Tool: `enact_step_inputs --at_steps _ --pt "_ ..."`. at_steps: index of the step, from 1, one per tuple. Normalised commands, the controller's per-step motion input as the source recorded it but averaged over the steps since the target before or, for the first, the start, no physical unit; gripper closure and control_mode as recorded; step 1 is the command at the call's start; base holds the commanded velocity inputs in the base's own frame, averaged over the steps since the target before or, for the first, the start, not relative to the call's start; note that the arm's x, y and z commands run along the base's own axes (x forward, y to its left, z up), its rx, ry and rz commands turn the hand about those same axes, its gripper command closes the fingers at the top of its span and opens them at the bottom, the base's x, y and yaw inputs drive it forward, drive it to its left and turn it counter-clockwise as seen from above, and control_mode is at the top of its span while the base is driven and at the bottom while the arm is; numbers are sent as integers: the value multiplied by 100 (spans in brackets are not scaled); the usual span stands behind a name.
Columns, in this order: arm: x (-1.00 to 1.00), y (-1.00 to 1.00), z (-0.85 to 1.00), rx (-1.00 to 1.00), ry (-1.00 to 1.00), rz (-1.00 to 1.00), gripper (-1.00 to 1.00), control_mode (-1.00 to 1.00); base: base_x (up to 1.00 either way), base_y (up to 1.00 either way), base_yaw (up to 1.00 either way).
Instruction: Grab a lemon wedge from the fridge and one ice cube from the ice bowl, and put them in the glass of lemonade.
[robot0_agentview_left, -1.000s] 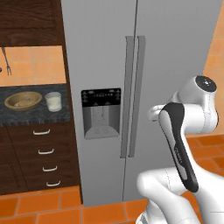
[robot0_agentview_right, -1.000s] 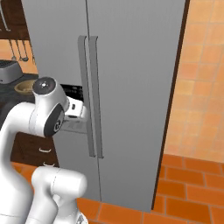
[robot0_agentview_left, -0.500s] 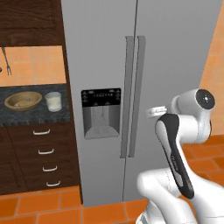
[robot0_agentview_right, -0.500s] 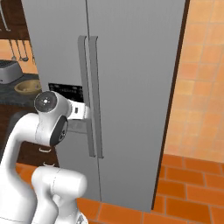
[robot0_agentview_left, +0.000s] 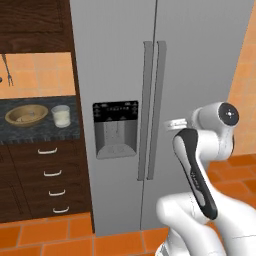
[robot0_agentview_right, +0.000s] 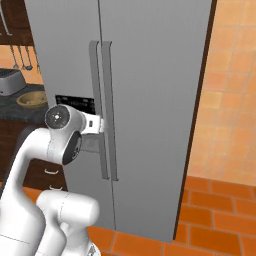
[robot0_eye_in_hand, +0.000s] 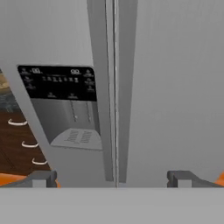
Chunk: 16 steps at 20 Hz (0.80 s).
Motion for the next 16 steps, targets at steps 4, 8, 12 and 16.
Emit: enact_step_inputs --at_steps 4,8,12,16 --pt "30 -2 18 0 0 -1 -100 -100 0 0 0" --pt "25 -1 8 0 -3 0 -100 -100 0 0 0" --pt "40 0 10 0 -4 0 -100 -100 0 0 0" --pt "43 0 6 0 -1 -3 -100 -100 0 0 0"
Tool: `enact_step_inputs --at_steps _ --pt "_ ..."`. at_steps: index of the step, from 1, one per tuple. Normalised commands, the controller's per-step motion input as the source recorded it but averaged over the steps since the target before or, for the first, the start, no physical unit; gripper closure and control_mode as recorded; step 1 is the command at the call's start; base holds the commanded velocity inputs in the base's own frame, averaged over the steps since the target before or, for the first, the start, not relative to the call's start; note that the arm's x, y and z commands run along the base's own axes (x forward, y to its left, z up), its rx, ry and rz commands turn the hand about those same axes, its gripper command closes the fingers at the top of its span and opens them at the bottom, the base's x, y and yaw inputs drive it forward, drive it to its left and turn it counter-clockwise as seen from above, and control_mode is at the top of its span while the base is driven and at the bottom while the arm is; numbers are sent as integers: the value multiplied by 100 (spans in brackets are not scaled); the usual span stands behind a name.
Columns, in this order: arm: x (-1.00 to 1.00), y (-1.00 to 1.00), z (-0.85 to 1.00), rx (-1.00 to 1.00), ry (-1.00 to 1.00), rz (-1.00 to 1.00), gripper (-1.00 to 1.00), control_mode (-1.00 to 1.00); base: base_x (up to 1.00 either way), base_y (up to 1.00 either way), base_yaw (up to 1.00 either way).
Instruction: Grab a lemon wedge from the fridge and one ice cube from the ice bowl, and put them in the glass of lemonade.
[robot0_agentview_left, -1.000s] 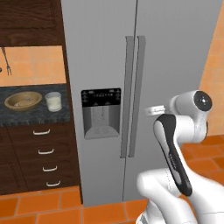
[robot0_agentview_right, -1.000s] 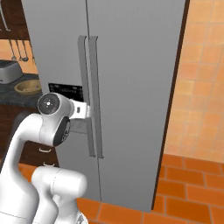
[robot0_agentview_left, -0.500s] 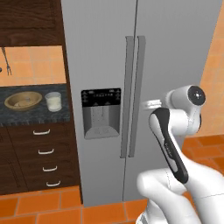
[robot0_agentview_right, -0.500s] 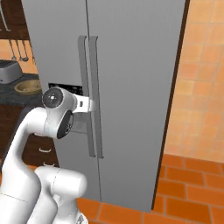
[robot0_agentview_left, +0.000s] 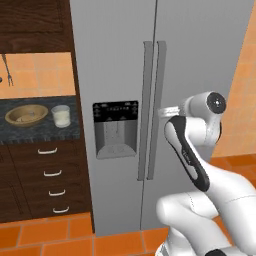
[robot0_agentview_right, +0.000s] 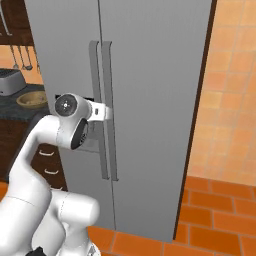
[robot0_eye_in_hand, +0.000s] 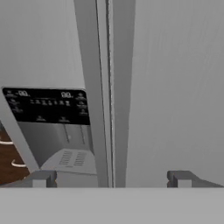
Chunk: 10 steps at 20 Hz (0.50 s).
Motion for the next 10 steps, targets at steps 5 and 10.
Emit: enact_step_inputs --at_steps 5,10 --pt "49 0 4 0 0 -10 -100 -100 0 0 0" --pt "29 -2 0 0 0 -5 -100 -100 0 0 0"
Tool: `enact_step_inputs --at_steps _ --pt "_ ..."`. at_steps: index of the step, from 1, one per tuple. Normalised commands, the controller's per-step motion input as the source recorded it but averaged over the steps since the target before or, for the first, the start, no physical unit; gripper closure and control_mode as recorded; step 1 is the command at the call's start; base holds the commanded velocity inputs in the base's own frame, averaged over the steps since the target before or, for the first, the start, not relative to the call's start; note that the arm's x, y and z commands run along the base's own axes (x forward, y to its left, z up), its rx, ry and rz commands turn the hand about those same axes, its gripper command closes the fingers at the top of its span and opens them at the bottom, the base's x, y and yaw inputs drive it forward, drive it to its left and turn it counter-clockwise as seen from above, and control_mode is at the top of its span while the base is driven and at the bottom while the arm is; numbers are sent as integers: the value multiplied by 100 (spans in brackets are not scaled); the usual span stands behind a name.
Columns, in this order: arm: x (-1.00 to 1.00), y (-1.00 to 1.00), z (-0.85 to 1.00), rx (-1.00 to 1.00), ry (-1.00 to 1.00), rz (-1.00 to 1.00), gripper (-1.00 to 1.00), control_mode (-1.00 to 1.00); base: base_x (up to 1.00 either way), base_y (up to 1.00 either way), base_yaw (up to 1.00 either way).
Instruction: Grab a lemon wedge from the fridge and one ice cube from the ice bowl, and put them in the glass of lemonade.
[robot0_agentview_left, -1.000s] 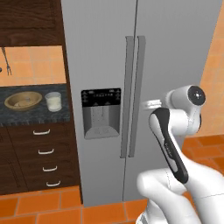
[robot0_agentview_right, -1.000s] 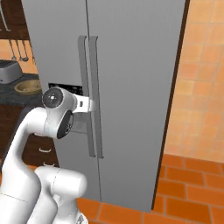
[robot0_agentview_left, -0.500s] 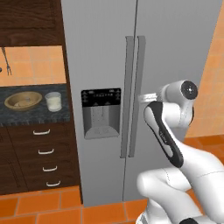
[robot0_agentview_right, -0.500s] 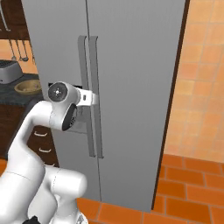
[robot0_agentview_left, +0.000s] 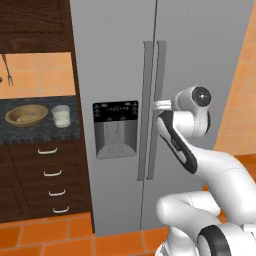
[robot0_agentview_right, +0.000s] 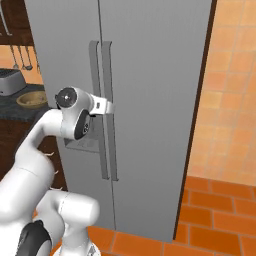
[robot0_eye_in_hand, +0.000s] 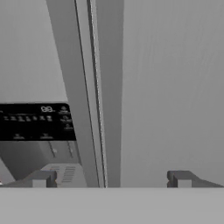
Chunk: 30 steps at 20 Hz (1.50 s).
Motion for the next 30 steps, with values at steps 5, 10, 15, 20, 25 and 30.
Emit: enact_step_inputs --at_steps 5,10,15,20,25,30 --pt "27 0 17 0 1 0 -100 -100 0 0 0" --pt "44 0 13 0 2 0 -100 -100 0 0 0" --pt "50 0 1 0 1 0 -100 -100 0 0 0" --pt "52 0 0 0 0 0 -100 -100 0 0 0" --pt "51 0 0 0 -2 0 -100 -100 0 0 0" --pt "43 -1 -6 0 -20 0 -100 -100 0 0 0"
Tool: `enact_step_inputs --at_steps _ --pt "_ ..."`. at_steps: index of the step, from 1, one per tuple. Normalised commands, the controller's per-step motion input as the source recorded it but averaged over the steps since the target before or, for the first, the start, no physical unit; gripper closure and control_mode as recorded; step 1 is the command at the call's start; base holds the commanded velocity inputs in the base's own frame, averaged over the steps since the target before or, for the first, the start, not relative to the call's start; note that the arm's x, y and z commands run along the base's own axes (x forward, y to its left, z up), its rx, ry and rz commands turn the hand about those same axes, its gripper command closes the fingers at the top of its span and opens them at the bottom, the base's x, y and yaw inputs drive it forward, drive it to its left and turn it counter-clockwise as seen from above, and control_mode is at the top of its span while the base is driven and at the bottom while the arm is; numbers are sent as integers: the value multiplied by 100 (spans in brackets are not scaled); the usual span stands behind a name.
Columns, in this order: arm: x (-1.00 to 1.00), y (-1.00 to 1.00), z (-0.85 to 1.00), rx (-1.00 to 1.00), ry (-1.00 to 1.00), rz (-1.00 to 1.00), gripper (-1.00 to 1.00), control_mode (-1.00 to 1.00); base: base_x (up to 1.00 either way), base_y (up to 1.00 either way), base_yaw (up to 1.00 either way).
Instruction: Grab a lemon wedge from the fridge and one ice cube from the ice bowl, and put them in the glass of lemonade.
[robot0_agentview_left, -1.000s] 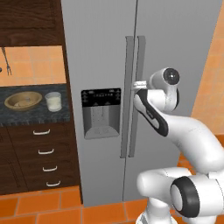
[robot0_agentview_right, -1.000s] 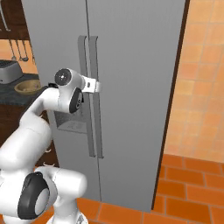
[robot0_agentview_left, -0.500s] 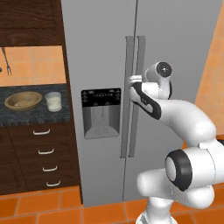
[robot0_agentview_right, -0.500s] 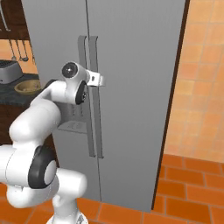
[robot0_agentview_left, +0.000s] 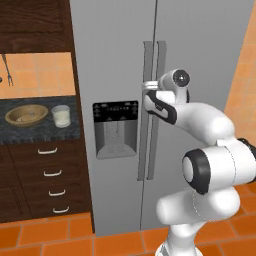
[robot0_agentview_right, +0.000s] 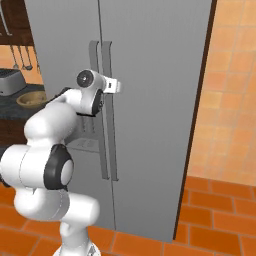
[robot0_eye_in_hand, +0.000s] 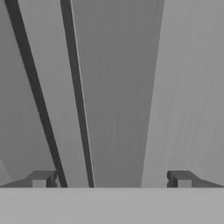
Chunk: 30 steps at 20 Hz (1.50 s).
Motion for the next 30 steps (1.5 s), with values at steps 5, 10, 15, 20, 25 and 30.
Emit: enact_step_inputs --at_steps 5,10,15,20,25,30 --pt "43 -4 -13 0 -26 0 -100 -100 0 0 0" --pt "49 -16 -4 0 -13 0 -100 -100 0 0 0" --pt "89 -16 0 0 0 0 -100 -100 0 0 0" --pt "93 -3 -1 0 0 0 -100 -100 0 0 0" --pt "31 0 -1 0 1 0 100 -100 0 0 0" --pt "-77 -29 8 0 0 0 100 -100 0 0 0"
